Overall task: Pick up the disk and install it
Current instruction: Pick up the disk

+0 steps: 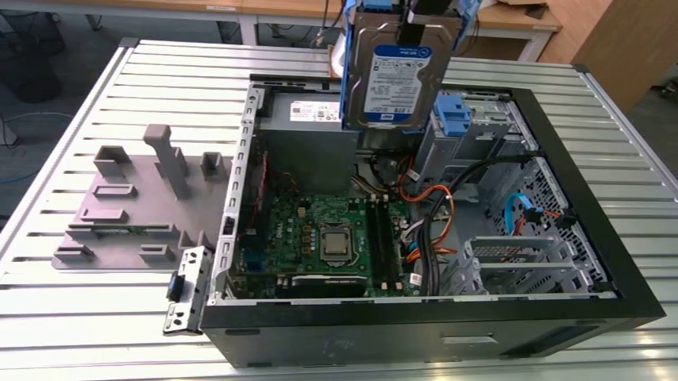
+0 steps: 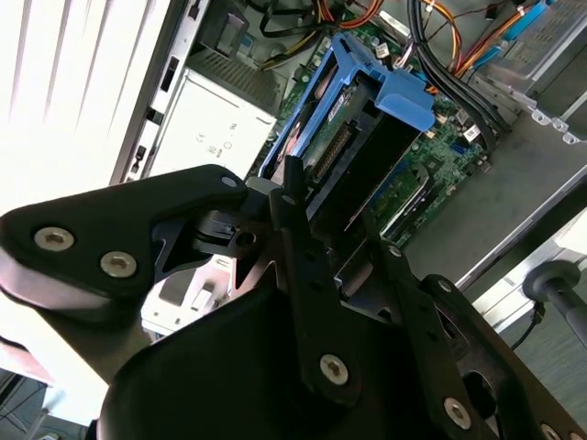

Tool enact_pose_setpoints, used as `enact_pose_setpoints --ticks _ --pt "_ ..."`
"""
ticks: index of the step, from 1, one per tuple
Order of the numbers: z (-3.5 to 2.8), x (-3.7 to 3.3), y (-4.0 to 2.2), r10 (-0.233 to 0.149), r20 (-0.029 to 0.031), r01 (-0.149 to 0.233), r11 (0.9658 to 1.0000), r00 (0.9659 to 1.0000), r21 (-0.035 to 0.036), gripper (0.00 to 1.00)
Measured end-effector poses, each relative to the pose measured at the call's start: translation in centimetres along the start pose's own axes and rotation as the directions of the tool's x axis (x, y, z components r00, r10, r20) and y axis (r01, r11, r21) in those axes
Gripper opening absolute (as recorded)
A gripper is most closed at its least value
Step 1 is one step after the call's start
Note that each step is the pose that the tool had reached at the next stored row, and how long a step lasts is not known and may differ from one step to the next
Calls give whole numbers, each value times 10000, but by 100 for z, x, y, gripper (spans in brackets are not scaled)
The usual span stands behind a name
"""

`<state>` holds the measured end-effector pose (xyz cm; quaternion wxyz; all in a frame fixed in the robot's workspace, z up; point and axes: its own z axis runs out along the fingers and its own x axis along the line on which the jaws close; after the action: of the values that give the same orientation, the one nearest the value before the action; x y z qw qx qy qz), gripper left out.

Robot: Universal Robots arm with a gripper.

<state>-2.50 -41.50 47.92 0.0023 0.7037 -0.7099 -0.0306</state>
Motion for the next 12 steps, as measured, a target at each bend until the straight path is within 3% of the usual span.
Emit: enact_pose_setpoints --ticks 12 --pt "-1 71 -1 0 0 0 10000 10000 0 35"
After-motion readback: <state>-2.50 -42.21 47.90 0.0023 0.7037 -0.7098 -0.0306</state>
